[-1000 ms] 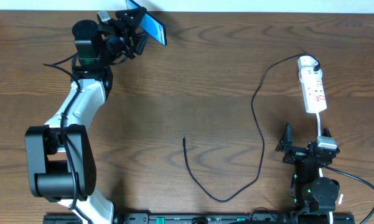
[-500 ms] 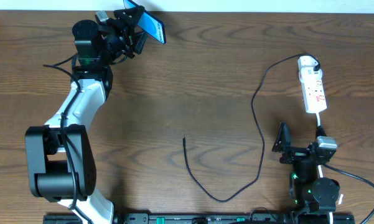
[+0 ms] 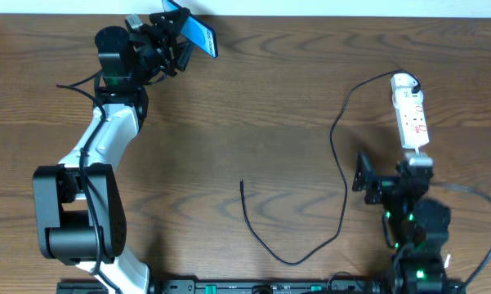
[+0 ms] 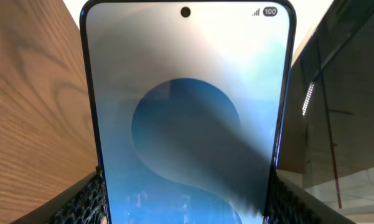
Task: Plug charger to phone and switch on socket
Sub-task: 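Move the right gripper up and inward toward the held phone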
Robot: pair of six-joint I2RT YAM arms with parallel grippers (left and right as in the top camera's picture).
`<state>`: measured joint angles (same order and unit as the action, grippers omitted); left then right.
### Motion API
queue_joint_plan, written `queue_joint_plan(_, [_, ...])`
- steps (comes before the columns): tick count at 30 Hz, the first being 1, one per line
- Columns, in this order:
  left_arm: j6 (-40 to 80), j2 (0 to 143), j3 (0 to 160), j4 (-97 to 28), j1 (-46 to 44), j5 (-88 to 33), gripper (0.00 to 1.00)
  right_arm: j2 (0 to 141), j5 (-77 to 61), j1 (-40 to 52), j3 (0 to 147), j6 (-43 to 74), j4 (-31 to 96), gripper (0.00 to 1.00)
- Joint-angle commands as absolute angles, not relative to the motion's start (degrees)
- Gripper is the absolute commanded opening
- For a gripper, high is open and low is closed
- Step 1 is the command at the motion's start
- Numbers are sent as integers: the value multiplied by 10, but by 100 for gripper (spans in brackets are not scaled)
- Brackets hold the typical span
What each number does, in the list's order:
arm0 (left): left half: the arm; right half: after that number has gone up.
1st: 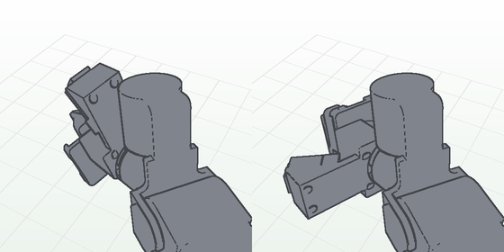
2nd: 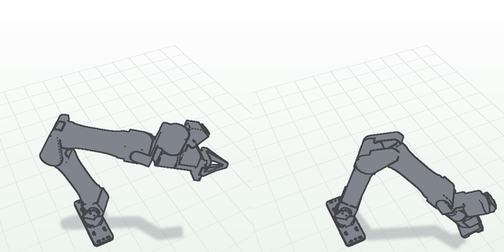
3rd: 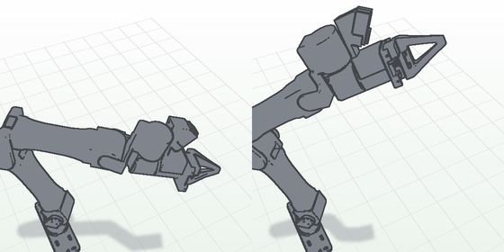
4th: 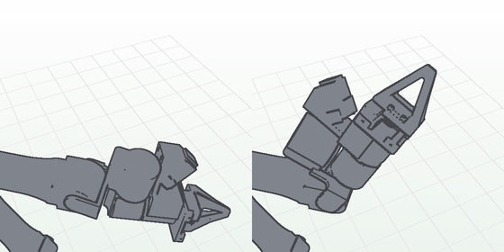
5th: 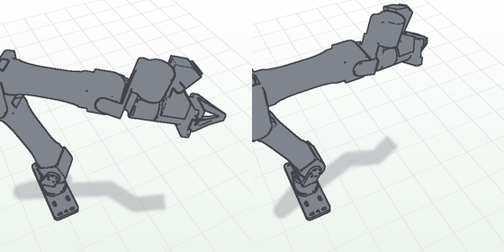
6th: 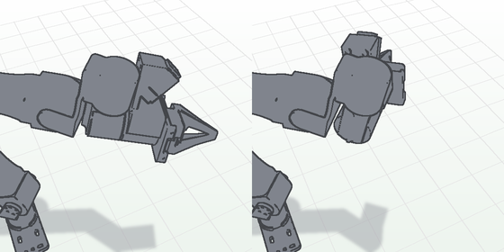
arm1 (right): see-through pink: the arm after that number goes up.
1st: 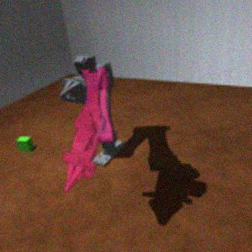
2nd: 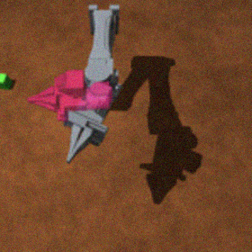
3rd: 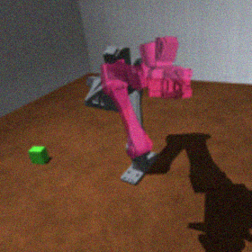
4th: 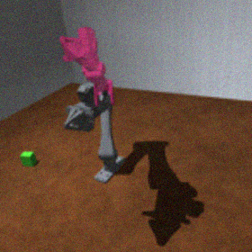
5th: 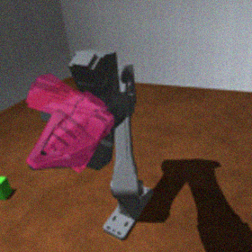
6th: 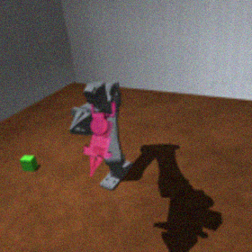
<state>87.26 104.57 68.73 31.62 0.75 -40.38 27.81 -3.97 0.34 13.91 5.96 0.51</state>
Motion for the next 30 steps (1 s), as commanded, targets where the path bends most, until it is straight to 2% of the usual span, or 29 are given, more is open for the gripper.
queue_joint_plan(1, [873, 1034, 693, 327, 9, -415, 7, 395, -91, 8, 227, -3, 6, 99])
queue_joint_plan(10, [873, 1034, 693, 326, 9, -429, 7, 691, -265, 9, 446, -55, 3, 99])
queue_joint_plan(17, [873, 1034, 693, 322, 9, -447, 7, 843, -489, 13, 557, -69, -71, 99])
queue_joint_plan(23, [871, 1034, 693, 295, 9, -459, 7, 891, -501, 61, 571, -77, -152, 99])
queue_joint_plan(30, [854, 1034, 693, 283, -9, -460, 7, 921, -483, 133, 571, -114, -189, 99])
